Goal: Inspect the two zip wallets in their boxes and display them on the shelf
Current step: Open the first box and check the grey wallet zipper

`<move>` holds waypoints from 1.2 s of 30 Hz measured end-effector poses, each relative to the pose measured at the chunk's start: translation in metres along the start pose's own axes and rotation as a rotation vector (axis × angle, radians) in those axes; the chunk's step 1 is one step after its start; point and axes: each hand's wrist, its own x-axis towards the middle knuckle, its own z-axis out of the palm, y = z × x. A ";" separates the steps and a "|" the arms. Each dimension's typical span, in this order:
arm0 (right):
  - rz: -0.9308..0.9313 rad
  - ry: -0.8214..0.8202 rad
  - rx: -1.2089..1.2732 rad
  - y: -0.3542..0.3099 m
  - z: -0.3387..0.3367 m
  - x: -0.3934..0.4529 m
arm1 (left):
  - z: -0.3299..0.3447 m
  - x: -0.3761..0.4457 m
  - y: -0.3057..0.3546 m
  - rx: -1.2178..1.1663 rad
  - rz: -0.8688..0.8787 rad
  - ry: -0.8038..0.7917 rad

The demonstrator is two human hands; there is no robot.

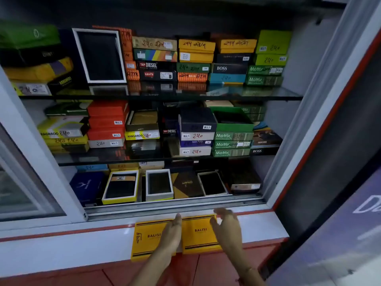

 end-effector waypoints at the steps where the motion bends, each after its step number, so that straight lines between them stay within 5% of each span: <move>1: 0.050 -0.082 -0.048 0.006 0.007 -0.002 | 0.003 0.003 -0.002 -0.024 -0.046 0.015; 9: 0.209 -0.303 -0.190 0.014 0.035 -0.012 | 0.012 0.012 -0.006 -0.393 -0.214 -0.107; 22: 0.168 -0.305 -0.451 0.016 0.058 -0.016 | 0.002 0.025 -0.013 -0.466 -0.363 -0.214; 36: 0.203 -0.336 -0.256 0.017 0.046 -0.009 | 0.000 0.027 -0.015 -0.466 -0.329 -0.253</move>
